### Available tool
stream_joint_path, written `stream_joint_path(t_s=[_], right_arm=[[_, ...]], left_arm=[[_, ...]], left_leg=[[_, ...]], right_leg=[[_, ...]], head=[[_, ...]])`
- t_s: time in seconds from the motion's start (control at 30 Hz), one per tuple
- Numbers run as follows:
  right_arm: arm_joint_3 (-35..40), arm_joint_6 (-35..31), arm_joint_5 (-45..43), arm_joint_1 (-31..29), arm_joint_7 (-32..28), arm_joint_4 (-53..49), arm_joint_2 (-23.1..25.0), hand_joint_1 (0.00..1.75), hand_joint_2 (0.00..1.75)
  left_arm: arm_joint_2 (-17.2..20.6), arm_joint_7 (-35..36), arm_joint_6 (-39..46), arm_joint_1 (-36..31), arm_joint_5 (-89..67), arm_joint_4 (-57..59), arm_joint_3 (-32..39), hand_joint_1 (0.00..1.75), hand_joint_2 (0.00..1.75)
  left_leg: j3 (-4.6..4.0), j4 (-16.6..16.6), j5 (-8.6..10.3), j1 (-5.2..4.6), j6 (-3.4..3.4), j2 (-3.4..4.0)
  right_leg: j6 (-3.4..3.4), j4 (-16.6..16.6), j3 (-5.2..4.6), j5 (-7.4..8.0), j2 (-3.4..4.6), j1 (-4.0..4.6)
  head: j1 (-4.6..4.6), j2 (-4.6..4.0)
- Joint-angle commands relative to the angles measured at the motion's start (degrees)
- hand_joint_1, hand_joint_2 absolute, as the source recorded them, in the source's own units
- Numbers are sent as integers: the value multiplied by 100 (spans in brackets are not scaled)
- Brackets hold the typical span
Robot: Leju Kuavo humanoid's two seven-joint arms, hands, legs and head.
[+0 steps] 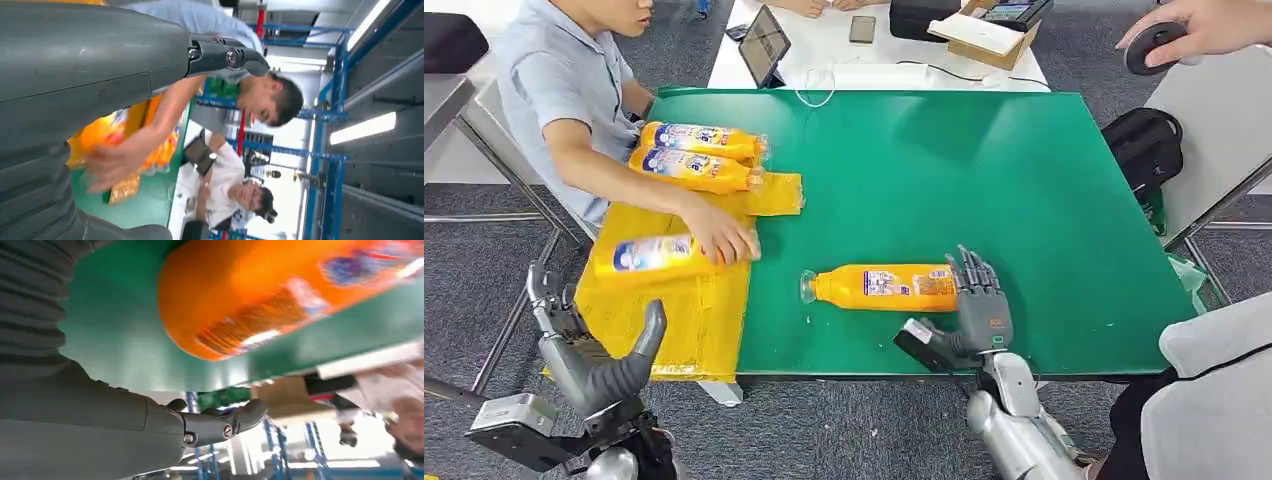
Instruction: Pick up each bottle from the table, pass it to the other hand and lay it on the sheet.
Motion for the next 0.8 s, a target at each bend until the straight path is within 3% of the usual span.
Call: stream_joint_path(t_s=[0.03,0.17,0.4,0.8], right_arm=[[543,26,448,-1051,602,1821,-287,0,175],[224,560,-298,-1300,-50,1926,-54,0,175],[959,1016,322,-1936,220,2337,71,0,175],[999,990,292,-1928,128,2337,129,0,175]], left_arm=[[261,62,-26,-358,-14,445,-466,0,175],[190,340,-569,-421,748,397,-530,0,175],[133,348,-654,-825,899,665,-816,0,175],[161,282,-633,-810,887,605,-836,0,175]], left_leg=[[16,-3,-2,3,-7,6],[8,-1,-1,1,-7,9],[7,4,-2,3,-9,20],[12,0,-2,4,-8,8]], right_leg=[[-11,-5,17,0,0,4],[-10,1,7,0,3,2],[-14,7,3,2,13,5],[-12,2,13,-3,2,5]], head=[[2,0],[2,0],[0,0],[0,0]])
